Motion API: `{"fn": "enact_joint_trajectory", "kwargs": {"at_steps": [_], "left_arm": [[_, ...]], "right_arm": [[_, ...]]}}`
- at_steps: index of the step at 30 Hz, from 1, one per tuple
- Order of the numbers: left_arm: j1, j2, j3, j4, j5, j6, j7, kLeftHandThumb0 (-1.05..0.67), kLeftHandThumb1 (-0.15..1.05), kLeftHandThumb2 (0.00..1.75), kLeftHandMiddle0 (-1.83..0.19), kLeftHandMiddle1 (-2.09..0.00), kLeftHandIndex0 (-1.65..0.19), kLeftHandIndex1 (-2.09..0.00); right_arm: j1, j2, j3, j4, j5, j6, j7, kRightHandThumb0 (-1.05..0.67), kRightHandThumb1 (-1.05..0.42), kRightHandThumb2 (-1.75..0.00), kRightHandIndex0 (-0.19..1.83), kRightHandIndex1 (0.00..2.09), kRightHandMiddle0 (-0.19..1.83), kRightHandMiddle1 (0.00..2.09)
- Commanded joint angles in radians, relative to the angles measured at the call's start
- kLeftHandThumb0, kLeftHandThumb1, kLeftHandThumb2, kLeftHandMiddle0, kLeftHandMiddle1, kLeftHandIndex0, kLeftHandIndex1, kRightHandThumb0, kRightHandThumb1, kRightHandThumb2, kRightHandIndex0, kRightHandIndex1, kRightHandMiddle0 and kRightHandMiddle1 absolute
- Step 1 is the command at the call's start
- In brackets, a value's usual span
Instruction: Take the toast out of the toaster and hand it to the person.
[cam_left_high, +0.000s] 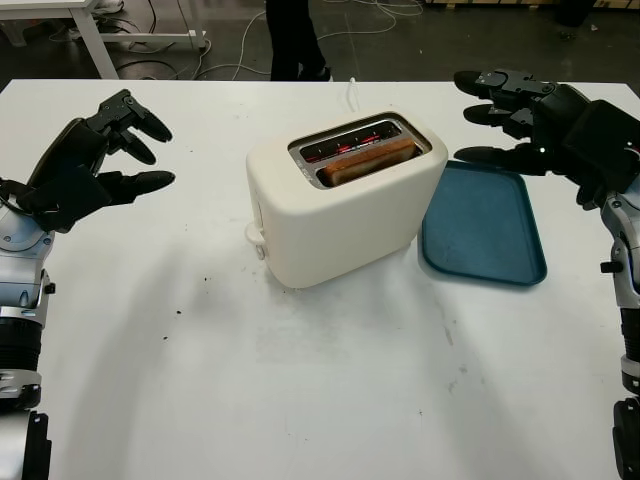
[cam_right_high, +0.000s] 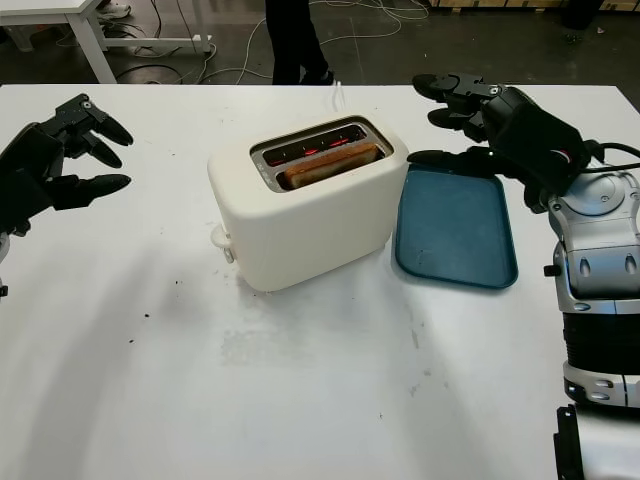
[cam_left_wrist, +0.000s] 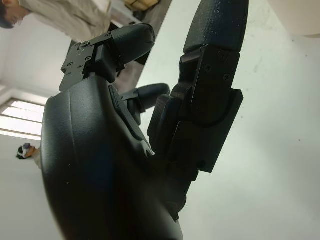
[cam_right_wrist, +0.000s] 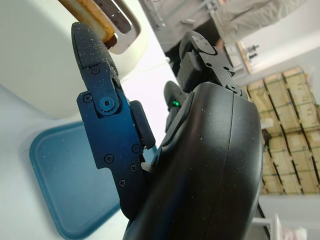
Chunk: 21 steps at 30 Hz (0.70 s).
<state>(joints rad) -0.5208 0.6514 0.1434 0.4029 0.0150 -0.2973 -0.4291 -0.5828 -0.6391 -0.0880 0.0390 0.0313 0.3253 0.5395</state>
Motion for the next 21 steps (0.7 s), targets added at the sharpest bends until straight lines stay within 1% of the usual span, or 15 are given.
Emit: {"fn": "enact_joint_trajectory", "kwargs": {"at_steps": [1,12,16,21], "left_arm": [[0.000,0.003,0.005,-0.010,0.001,-0.003,0.010,-1.05,0.92,0.23,-0.11,-1.66,-0.08,-1.57],[-0.001,0.003,0.002,-0.005,0.005,-0.016,0.015,-1.05,0.92,0.25,-0.09,-1.66,-0.07,-1.58],[-0.002,0.002,0.003,-0.004,0.002,-0.014,0.014,-1.05,0.92,0.24,-0.10,-1.66,-0.07,-1.57],[-0.002,0.003,0.003,-0.003,0.000,-0.013,0.012,-1.05,0.92,0.24,-0.10,-1.65,-0.08,-1.56]], "right_arm": [[-0.006,-0.001,-0.001,-0.005,0.001,0.002,-0.005,-0.70,-0.79,0.00,0.00,0.61,0.32,0.01],[-0.006,-0.006,0.001,-0.006,-0.001,-0.001,0.002,-0.69,-0.80,0.00,0.00,0.62,0.32,0.01],[-0.008,-0.007,0.004,0.001,-0.006,-0.007,0.002,-0.73,-0.81,0.00,0.00,0.63,0.33,0.01],[-0.007,-0.009,0.002,-0.002,-0.003,-0.008,0.005,-0.71,-0.80,0.00,0.00,0.62,0.32,0.01]]}}
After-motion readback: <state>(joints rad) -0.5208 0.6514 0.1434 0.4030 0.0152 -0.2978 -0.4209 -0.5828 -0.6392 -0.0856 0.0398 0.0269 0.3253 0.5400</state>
